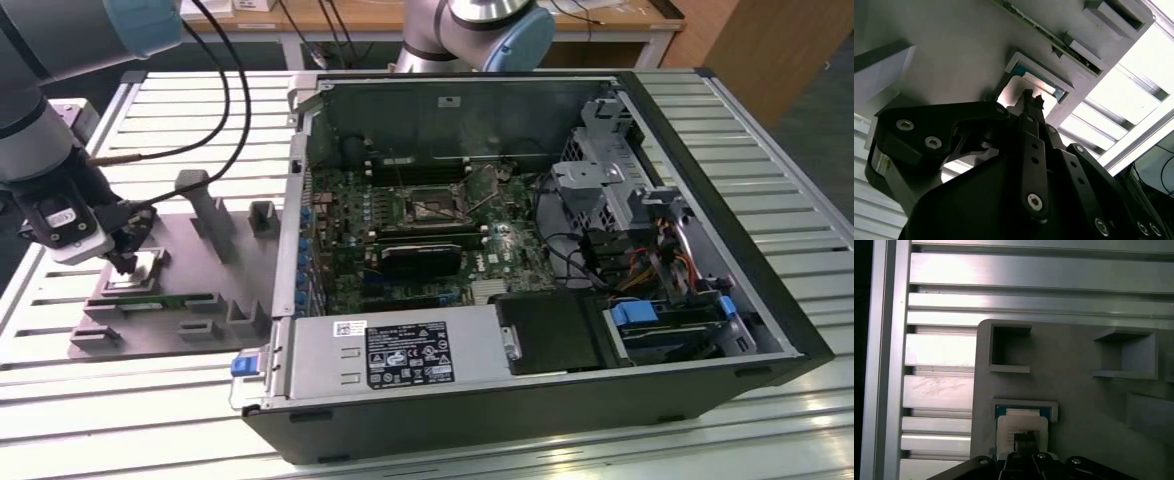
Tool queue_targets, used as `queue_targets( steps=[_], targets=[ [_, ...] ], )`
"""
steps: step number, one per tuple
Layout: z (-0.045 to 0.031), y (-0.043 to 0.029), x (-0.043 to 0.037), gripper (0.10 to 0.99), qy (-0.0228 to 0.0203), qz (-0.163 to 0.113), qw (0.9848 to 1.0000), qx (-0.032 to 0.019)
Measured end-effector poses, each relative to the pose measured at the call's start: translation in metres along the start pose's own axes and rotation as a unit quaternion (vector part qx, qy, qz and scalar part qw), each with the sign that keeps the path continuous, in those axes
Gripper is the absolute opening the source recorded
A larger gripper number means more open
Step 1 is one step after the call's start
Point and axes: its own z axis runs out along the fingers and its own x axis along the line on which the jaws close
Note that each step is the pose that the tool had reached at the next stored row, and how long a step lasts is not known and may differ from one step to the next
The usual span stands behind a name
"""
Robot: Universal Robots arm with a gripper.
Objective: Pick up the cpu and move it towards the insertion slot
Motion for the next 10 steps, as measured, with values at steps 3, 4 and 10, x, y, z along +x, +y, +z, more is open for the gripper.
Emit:
queue_targets(
  steps=[3, 4, 10],
  targets=[
    [0.0003, 0.0000, 0.0000, 0.102, -0.0001, 0.000, 1.0000, 0.0000],
    [0.0003, 0.0000, 0.0000, 0.102, -0.0001, 0.000, 1.0000, 0.0000],
    [0.0007, 0.0000, 0.0000, 0.290, -0.0001, 0.000, 1.0000, 0.0000]
  ],
)
